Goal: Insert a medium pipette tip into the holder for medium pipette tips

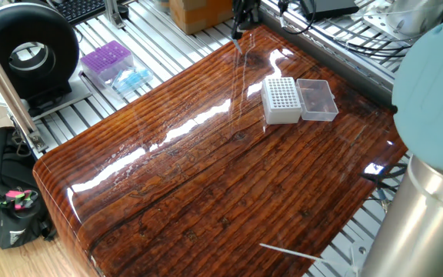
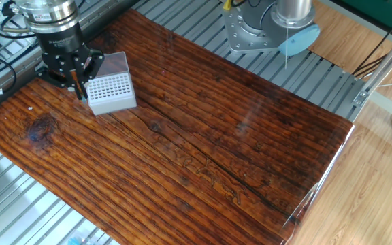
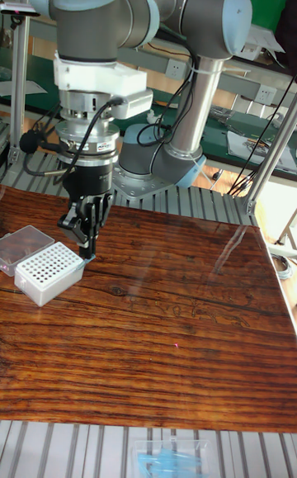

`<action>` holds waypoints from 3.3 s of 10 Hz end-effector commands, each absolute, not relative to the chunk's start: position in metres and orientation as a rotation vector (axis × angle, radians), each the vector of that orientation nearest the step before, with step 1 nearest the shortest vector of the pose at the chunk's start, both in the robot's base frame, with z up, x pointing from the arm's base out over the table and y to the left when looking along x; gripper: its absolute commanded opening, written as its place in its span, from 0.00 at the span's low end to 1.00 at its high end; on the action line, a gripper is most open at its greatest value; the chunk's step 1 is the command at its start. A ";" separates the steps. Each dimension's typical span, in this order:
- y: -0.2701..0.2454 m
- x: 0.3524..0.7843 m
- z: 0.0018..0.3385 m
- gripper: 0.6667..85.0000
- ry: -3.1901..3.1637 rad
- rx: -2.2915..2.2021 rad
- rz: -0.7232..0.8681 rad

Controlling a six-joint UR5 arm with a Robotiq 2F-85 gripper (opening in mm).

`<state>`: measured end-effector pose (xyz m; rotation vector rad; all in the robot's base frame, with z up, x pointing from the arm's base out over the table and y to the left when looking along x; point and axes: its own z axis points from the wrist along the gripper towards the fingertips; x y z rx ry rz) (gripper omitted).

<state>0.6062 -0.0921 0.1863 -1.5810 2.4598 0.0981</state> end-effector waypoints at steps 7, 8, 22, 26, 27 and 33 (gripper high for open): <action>-0.112 0.583 0.176 0.00 2.561 -1.470 0.131; -0.111 0.585 0.176 0.00 2.577 -1.434 0.133; -0.138 0.538 0.167 0.00 2.523 -1.383 0.359; -0.136 0.537 0.168 0.00 2.508 -1.395 0.379; -0.135 0.535 0.168 0.00 2.514 -1.392 0.386; -0.148 0.541 0.164 0.00 2.652 -1.179 0.338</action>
